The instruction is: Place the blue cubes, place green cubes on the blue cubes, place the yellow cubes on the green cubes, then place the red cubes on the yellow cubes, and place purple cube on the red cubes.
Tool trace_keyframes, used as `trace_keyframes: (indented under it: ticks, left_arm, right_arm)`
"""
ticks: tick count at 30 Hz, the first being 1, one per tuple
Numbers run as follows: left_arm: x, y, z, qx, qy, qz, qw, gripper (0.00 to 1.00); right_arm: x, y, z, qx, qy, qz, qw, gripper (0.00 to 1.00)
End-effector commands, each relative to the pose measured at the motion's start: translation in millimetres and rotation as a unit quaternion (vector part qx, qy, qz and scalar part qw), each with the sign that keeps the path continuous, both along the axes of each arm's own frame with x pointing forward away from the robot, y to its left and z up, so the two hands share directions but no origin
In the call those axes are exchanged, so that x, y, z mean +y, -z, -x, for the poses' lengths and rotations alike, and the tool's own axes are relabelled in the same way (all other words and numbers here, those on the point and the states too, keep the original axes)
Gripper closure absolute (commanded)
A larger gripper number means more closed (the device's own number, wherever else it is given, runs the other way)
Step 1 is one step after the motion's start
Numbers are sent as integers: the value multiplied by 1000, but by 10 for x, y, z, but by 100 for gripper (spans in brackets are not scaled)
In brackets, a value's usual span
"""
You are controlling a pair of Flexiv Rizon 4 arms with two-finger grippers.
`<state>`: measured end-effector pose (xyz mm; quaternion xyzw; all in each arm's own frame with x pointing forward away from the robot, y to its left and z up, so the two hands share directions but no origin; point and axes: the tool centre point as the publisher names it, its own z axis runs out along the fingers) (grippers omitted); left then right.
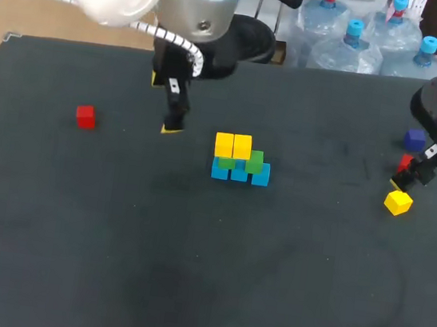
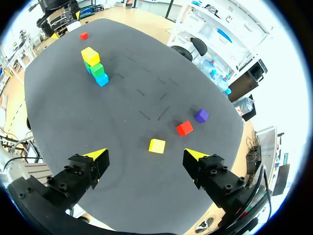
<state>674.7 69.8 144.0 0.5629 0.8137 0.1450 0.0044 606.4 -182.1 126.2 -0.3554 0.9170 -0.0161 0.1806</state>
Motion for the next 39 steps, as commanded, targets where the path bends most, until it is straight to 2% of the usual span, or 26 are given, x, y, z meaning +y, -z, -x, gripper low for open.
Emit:
trace_keyframes:
  ticks: [1, 3, 11, 19, 20, 22, 28, 31, 33, 35, 37, 39]
  left_arm:
    - [118, 25, 111, -38, -6, 10, 999, 0]
    - [142, 57, 120, -41, -19, 0, 999, 0]
    - [64, 129, 195, -39, -6, 12, 999, 0]
    - [111, 266, 303, -10, -39, -11, 999, 0]
    - [137, 287, 313, -7, -48, -2, 999, 0]
    - [191, 310, 338, 1, -62, -4, 998, 0]
    - [322, 277, 360, -1, -77, 11, 997, 0]
    - [376, 168, 359, -24, -79, 19, 996, 0]
    - [410, 46, 358, -57, -73, 36, 995, 0]
    - [438, -72, 360, -87, -73, 33, 993, 0]
    - [452, -140, 350, -94, -68, 51, 992, 0]
    - [456, -191, 346, -107, -66, 45, 991, 0]
  right_arm:
    - [1, 9, 7, -2, 1, 0, 1000, 0]
    - [1, 9, 7, -2, 1, 0, 1000, 0]
    - [1, 9, 7, -2, 1, 0, 1000, 0]
    - [1, 9, 7, -2, 1, 0, 1000, 0]
    - [1, 9, 7, -2, 1, 0, 1000, 0]
    - [1, 9, 7, -2, 1, 0, 1000, 0]
    - [1, 9, 7, -2, 1, 0, 1000, 0]
    - [1, 9, 7, -2, 1, 0, 1000, 0]
    - [1, 9, 7, -2, 1, 0, 1000, 0]
    - [1, 9, 7, -2, 1, 0, 1000, 0]
    - [1, 9, 7, -2, 1, 0, 1000, 0]
    - [1, 9, 7, -2, 1, 0, 1000, 0]
